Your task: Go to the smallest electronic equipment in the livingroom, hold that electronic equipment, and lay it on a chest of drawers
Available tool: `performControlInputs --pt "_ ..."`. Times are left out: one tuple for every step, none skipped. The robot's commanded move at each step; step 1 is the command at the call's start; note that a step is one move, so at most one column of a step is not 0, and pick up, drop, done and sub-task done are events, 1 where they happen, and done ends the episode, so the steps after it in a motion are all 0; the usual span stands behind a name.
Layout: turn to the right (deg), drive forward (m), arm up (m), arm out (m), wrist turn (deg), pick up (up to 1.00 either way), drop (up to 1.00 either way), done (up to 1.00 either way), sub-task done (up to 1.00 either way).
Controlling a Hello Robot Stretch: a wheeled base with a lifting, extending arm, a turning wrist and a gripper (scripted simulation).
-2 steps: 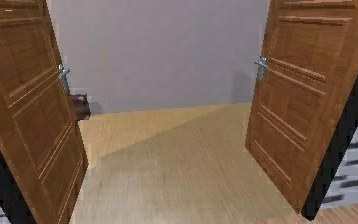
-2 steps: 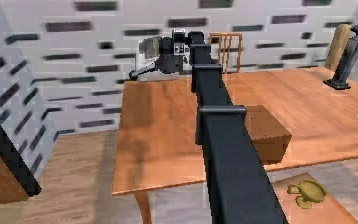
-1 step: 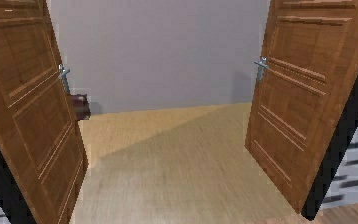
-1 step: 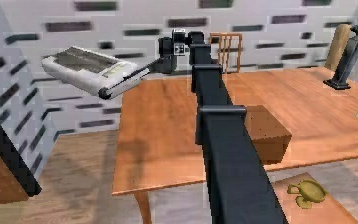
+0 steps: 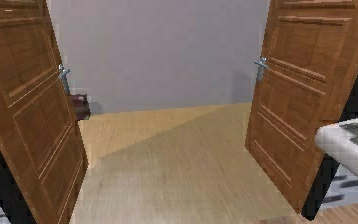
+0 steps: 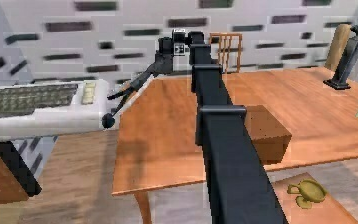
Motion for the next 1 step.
performControlInputs --pt "0.0 0.0 0.0 0.0 -9.0 0.0 0.0 0.0 0.0"
